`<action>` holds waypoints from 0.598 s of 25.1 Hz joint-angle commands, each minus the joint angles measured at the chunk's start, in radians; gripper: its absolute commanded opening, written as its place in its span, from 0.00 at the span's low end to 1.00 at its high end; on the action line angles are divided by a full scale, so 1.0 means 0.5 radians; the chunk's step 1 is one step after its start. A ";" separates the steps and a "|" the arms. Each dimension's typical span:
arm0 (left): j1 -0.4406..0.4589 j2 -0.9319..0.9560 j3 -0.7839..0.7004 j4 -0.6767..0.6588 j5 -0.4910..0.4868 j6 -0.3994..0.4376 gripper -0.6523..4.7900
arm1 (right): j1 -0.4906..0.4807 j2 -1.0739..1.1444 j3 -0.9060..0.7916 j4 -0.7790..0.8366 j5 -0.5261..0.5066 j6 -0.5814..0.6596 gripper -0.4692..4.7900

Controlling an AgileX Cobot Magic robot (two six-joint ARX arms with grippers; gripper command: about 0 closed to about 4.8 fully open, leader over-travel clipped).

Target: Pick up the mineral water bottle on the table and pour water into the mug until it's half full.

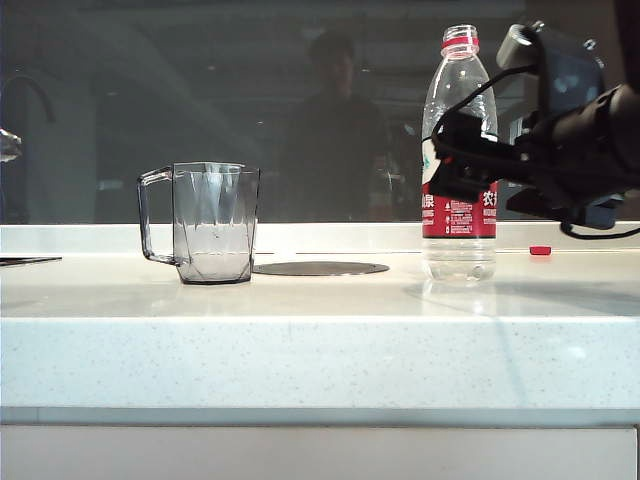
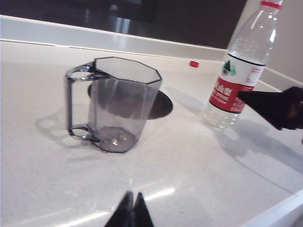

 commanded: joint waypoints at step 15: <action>-0.002 0.001 0.005 -0.111 -0.098 -0.006 0.11 | -0.006 0.303 0.185 0.224 0.255 -0.025 1.00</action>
